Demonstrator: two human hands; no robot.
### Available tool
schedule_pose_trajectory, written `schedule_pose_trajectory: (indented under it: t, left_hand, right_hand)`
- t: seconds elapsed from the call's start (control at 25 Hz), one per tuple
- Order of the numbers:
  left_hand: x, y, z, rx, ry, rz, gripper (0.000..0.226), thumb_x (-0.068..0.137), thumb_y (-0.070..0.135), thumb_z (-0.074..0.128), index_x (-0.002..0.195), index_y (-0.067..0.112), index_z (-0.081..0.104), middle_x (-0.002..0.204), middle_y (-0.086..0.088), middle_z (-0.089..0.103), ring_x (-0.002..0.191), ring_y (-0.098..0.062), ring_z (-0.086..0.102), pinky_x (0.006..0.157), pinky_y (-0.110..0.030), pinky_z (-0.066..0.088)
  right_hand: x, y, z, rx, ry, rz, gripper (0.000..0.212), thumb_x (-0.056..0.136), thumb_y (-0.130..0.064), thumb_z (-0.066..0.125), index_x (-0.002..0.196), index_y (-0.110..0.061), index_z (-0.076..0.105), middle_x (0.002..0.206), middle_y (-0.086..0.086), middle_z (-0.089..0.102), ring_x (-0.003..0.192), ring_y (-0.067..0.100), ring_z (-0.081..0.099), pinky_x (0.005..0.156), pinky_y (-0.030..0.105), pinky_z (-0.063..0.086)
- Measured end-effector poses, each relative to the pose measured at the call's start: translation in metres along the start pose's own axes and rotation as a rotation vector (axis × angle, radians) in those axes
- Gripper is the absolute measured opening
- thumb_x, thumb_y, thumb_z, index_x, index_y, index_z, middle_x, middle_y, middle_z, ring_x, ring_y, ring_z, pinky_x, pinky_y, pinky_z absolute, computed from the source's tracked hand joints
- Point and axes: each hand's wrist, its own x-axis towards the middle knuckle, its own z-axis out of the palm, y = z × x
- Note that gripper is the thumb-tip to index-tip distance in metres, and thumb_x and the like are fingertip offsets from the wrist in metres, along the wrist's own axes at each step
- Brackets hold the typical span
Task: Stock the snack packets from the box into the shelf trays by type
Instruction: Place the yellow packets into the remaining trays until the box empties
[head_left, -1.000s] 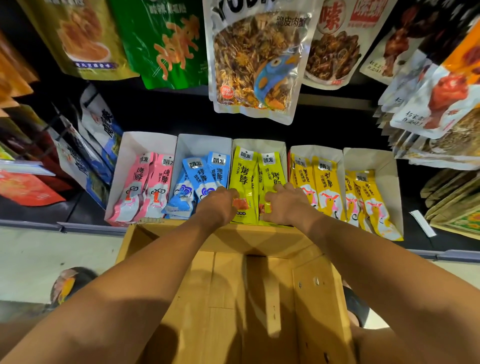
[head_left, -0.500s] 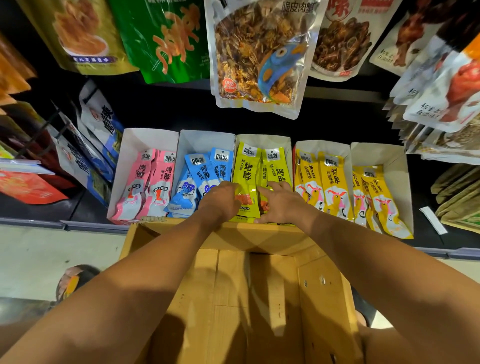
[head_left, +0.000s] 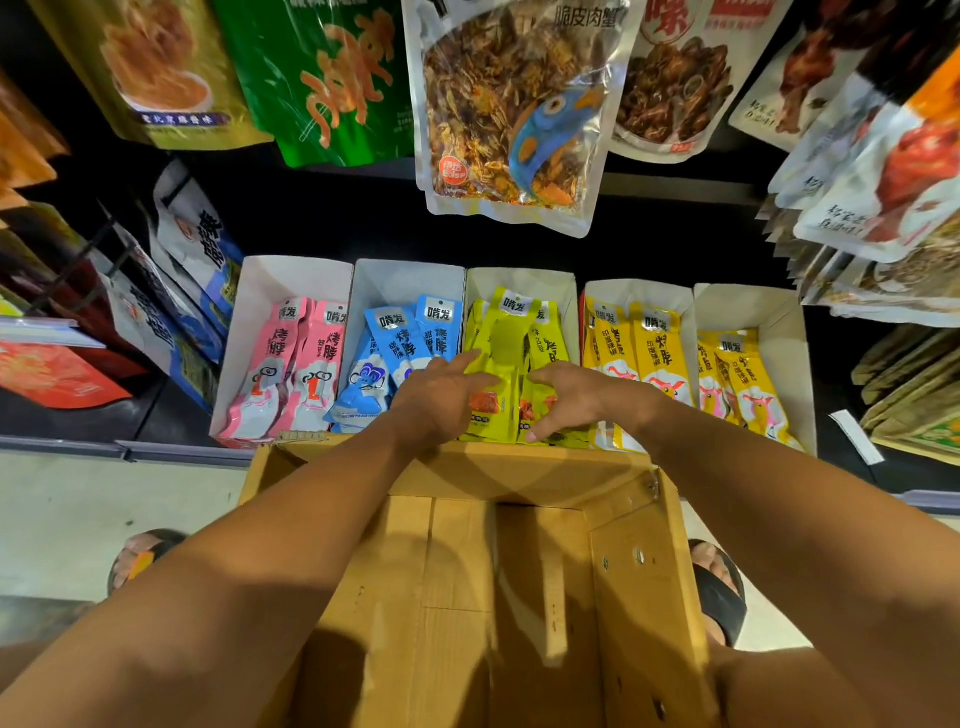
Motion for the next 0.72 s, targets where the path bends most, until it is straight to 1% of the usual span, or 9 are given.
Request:
schedule_pose_trajectory:
  t: [0.08,0.12,0.2,0.28,0.36,0.44,0.52,0.64,0.72]
  left_hand:
    - [0.001,0.001,-0.003,0.059,-0.019,0.116,0.042,0.106,0.034,0.046,0.147,0.046,0.049,0.17,0.01,0.018,0.153,-0.027,0.02,0.114,-0.053,0.032]
    - [0.002,0.0,-0.004,0.078,-0.053,0.147,0.04,0.107,0.044,0.043,0.147,0.046,0.049,0.17,0.01,0.018,0.155,-0.026,0.017,0.117,-0.052,0.028]
    - [0.005,0.0,-0.004,0.153,-0.126,0.175,0.053,0.101,0.064,0.042,0.15,0.046,0.043,0.171,0.009,0.014,0.157,-0.027,0.01,0.121,-0.053,0.021]
    - [0.01,0.0,-0.007,0.191,-0.159,0.182,0.07,0.091,0.077,0.046,0.153,0.044,0.039,0.171,0.007,0.013,0.157,-0.027,0.011,0.122,-0.055,0.02]
    - [0.016,-0.001,-0.011,0.212,-0.176,0.185,0.077,0.086,0.078,0.054,0.153,0.042,0.038,0.17,0.003,0.015,0.155,-0.026,0.019,0.12,-0.053,0.028]
    - [0.02,-0.001,-0.016,0.259,-0.192,0.182,0.082,0.083,0.074,0.063,0.154,0.042,0.035,0.169,0.003,0.015,0.153,-0.024,0.024,0.116,-0.05,0.036]
    - [0.021,0.0,-0.018,0.315,-0.188,0.18,0.086,0.081,0.072,0.067,0.155,0.043,0.033,0.169,0.003,0.015,0.152,-0.024,0.026,0.113,-0.05,0.039]
    - [0.023,0.004,-0.019,0.391,-0.195,0.184,0.089,0.08,0.074,0.066,0.156,0.044,0.03,0.171,0.002,0.007,0.154,-0.028,0.02,0.114,-0.054,0.038]
    - [0.024,0.007,-0.02,0.43,-0.212,0.164,0.091,0.079,0.076,0.065,0.156,0.045,0.027,0.172,0.003,0.001,0.156,-0.03,0.016,0.115,-0.056,0.035]
  right_hand:
    - [-0.006,0.0,0.0,-0.005,-0.004,-0.056,0.095,0.076,-0.048,0.082,0.154,-0.024,0.034,0.164,0.002,0.021,0.15,0.023,0.023,0.117,0.031,0.025]
    - [-0.008,0.001,0.002,-0.013,0.008,-0.082,0.088,0.078,-0.046,0.081,0.152,-0.025,0.039,0.163,0.002,0.023,0.149,0.022,0.024,0.116,0.029,0.025]
    - [-0.01,0.004,0.005,-0.018,0.017,-0.114,0.079,0.08,-0.05,0.078,0.149,-0.029,0.045,0.162,-0.001,0.025,0.149,0.022,0.025,0.116,0.031,0.025]
    - [-0.008,0.009,0.007,-0.079,-0.013,-0.115,0.081,0.08,-0.061,0.072,0.15,-0.035,0.041,0.164,-0.003,0.021,0.15,0.025,0.02,0.12,0.039,0.023]
    - [-0.005,0.012,0.006,-0.174,-0.047,-0.099,0.085,0.08,-0.062,0.069,0.153,-0.039,0.032,0.166,-0.005,0.013,0.151,0.028,0.015,0.121,0.045,0.022]
    - [-0.003,0.014,0.001,-0.217,-0.085,-0.078,0.092,0.08,-0.054,0.073,0.156,-0.037,0.025,0.166,-0.004,0.008,0.15,0.03,0.016,0.119,0.045,0.026]
    - [-0.004,0.016,-0.001,-0.287,-0.095,-0.095,0.097,0.079,-0.044,0.078,0.157,-0.035,0.021,0.166,0.0,0.008,0.148,0.033,0.02,0.115,0.043,0.032]
    - [-0.01,0.019,0.01,-0.423,0.046,-0.133,0.096,0.078,-0.045,0.079,0.156,-0.038,0.023,0.164,-0.001,0.016,0.142,0.032,0.031,0.1,0.041,0.043]
    - [-0.01,0.02,0.018,-0.496,0.117,-0.14,0.095,0.078,-0.053,0.077,0.155,-0.038,0.023,0.163,-0.001,0.02,0.138,0.031,0.035,0.099,0.042,0.045]
